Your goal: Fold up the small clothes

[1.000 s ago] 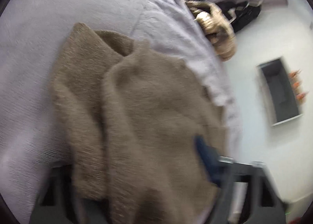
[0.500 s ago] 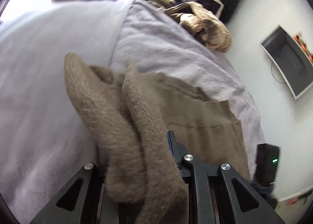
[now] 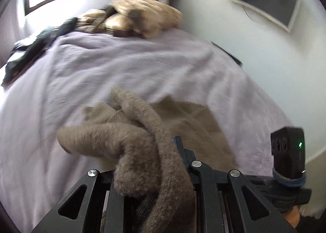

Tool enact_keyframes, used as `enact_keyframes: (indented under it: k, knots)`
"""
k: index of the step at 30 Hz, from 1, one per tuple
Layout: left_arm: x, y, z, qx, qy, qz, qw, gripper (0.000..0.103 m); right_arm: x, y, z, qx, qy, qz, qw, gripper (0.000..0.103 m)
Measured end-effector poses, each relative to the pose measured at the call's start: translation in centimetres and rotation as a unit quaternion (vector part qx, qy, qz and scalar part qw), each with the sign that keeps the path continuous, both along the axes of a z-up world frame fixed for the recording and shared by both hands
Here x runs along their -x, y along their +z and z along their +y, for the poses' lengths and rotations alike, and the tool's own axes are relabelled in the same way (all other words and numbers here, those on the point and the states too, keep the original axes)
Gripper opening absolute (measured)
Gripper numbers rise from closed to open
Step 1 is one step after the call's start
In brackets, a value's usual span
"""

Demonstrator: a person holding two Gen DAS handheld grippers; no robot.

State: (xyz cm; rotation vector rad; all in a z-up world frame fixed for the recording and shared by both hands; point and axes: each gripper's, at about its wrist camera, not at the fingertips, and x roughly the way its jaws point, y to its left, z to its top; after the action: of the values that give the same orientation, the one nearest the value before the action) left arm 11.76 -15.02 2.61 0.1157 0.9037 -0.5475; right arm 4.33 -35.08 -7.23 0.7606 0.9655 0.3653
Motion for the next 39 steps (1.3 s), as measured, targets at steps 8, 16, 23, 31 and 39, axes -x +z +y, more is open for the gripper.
enact_keyframes:
  k: [8, 16, 23, 31, 39]
  knots:
    - [-0.1, -4.4, -6.3, -0.022, -0.032, 0.050, 0.9980, 0.064, 2.4, -3.8, -4.3, -0.102, -0.027, 0.010, 0.994, 0.007]
    - [2.0, -0.6, -4.4, 0.030, -0.044, 0.001, 0.9986, 0.067, 3.0, -4.9, -5.6, -0.196, -0.067, -0.003, 0.978, 0.031]
    - [2.1, -0.6, 3.9, 0.063, 0.073, -0.017, 0.9952, 0.092, 3.3, -5.9, -7.2, -0.306, -0.086, -0.019, 0.948, 0.060]
    - [1.2, -6.7, 10.6, 0.051, 0.172, 0.067, 0.9815, 0.092, 0.3, -4.0, -5.9, -0.272, -0.054, -0.002, 0.961, 0.071]
    - [1.8, -6.7, 10.0, 0.054, 0.165, 0.051, 0.9835, 0.092, 0.4, 4.0, -2.3, -0.024, -0.018, -0.082, 0.996, 0.020]
